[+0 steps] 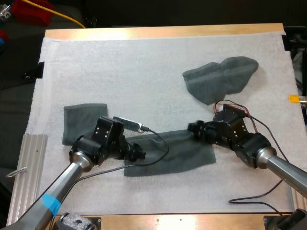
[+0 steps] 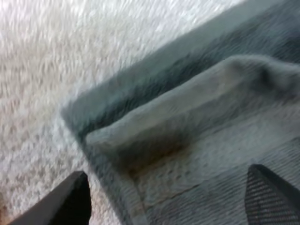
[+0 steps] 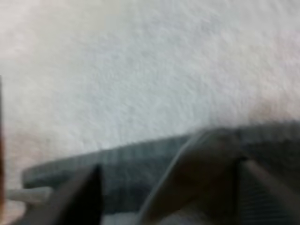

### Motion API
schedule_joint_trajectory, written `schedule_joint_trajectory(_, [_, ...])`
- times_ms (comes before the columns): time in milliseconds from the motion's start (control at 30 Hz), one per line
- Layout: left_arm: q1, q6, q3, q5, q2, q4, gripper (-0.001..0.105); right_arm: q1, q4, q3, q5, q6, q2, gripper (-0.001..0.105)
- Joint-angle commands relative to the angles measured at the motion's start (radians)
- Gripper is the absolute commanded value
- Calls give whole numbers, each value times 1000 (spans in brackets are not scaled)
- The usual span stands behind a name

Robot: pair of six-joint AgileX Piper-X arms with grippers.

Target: Pick towel from pile, fold and stack

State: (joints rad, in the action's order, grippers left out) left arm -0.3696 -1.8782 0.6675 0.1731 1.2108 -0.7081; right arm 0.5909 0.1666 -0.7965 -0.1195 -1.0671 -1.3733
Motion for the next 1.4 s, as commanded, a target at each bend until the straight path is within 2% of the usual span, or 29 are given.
schedule_joint_trajectory(0, [1,3,31,10,-9,-17,66,-6,-14,-7,-11,-14,-4,76])
schedule_joint_trajectory(133, [1,45,99,10,-34,-77,66,-6,-1,-7,1,-93,5,78])
schedule_joint_trajectory(200, [1,63,126,10,-66,-109,66,-6,22,-7,40,-135,21,78])
schedule_joint_trajectory(433, [1,66,144,10,-212,-162,66,-6,108,-7,88,-242,93,78])
schedule_joint_trajectory(567, [1,63,144,47,-313,-221,66,-6,205,-7,97,-276,149,78])
schedule_joint_trajectory(733, [1,20,144,92,-423,-269,66,-6,325,-7,98,-318,209,78])
schedule_joint_trajectory(900, [1,-80,144,179,-519,-276,70,-6,447,-7,98,-370,268,78])
schedule_joint_trajectory(1000, [1,-117,144,191,-565,-303,71,-6,508,-7,98,-379,299,78])
schedule_joint_trajectory(1367, [1,-158,144,241,-647,-365,71,-6,578,-7,101,-418,379,78])
